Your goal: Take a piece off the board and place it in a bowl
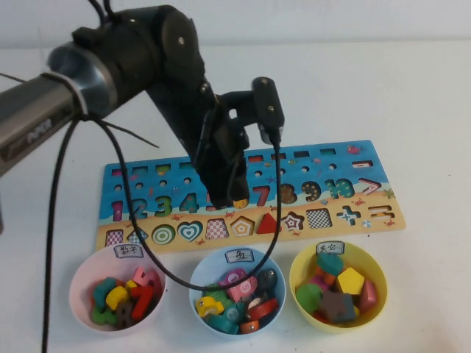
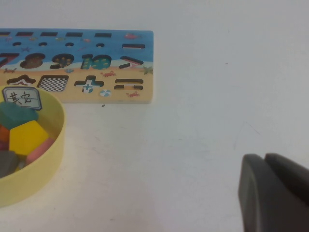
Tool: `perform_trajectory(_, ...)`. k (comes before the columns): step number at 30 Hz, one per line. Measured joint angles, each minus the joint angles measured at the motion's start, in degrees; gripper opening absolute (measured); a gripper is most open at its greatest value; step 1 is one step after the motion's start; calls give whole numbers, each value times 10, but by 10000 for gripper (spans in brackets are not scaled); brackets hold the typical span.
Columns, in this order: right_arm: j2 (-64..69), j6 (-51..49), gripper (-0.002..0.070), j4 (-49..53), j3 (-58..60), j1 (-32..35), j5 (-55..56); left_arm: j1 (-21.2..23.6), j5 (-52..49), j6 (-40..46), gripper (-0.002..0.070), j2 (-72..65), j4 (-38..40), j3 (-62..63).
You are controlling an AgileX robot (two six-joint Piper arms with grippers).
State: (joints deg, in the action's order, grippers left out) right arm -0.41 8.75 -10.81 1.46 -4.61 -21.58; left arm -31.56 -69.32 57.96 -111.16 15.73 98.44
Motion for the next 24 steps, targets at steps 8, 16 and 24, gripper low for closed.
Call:
perform_trajectory(8,0,0,-17,0,0,0,0,-62,-3,15,-3,-84,-26,79)
perform_trajectory(16,0,0,-17,0,0,0,0,-71,-4,16,199,-108,-47,87)
perform_trajectory(24,0,0,-17,0,0,0,0,-72,-5,16,407,-133,-62,88)
